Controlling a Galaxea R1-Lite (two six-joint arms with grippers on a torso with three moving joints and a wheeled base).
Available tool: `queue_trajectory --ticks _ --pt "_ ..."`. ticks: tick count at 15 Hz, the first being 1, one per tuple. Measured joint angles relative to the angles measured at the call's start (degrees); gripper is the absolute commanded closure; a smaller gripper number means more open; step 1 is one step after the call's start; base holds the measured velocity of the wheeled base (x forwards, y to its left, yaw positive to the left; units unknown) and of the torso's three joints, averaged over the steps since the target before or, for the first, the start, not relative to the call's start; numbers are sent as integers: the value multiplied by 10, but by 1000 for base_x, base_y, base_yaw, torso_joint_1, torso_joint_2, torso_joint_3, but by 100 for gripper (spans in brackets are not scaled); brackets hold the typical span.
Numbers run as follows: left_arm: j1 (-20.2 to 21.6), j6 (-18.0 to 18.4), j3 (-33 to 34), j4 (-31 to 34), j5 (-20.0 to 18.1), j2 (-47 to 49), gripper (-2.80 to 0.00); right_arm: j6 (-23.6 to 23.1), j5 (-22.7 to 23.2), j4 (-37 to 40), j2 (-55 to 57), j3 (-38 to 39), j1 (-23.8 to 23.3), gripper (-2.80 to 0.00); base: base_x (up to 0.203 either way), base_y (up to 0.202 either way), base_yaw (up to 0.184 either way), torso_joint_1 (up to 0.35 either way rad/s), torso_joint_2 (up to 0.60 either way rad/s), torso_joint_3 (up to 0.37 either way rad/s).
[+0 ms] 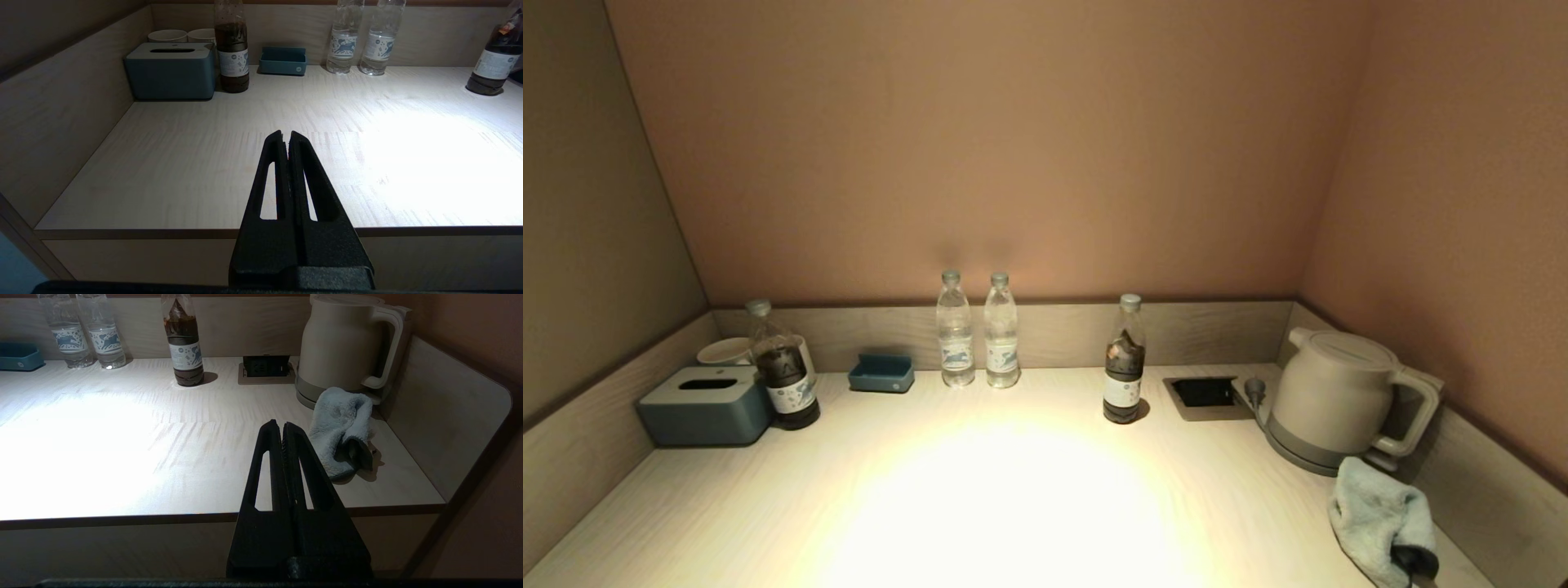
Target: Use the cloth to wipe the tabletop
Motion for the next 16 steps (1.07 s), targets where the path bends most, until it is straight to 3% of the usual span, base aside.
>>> queue_trajectory --ticks 16 --pt "0 0 0 0 0 0 0 6 -1 0 0 0 0 0 0 0 0 0 0 0"
